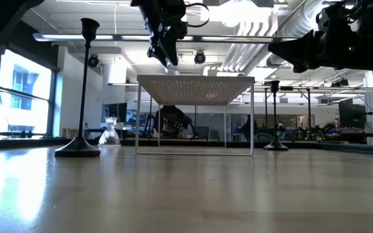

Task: Pick & Place candle stick holders
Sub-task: Put the bottom transparent candle holder on the shelf aligned with the other transparent candle holder, then put the transparent candle holder on the shelf aligned with the other transparent candle holders

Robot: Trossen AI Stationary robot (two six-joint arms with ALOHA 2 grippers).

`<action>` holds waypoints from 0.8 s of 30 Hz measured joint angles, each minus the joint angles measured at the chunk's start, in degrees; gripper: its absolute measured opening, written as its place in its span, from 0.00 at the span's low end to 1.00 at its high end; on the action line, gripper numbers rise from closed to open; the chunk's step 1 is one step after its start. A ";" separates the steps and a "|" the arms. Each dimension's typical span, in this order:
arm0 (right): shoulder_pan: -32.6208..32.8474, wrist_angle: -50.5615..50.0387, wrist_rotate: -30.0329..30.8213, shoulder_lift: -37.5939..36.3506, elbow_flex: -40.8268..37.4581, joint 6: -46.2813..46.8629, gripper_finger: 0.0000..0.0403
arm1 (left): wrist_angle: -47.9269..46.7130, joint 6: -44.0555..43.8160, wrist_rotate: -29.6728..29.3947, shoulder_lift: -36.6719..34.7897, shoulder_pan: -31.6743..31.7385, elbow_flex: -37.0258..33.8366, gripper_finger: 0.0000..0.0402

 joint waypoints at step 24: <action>0.00 -0.02 0.00 0.00 0.00 0.00 0.00 | -1.47 2.67 -6.03 -8.23 0.13 0.09 0.65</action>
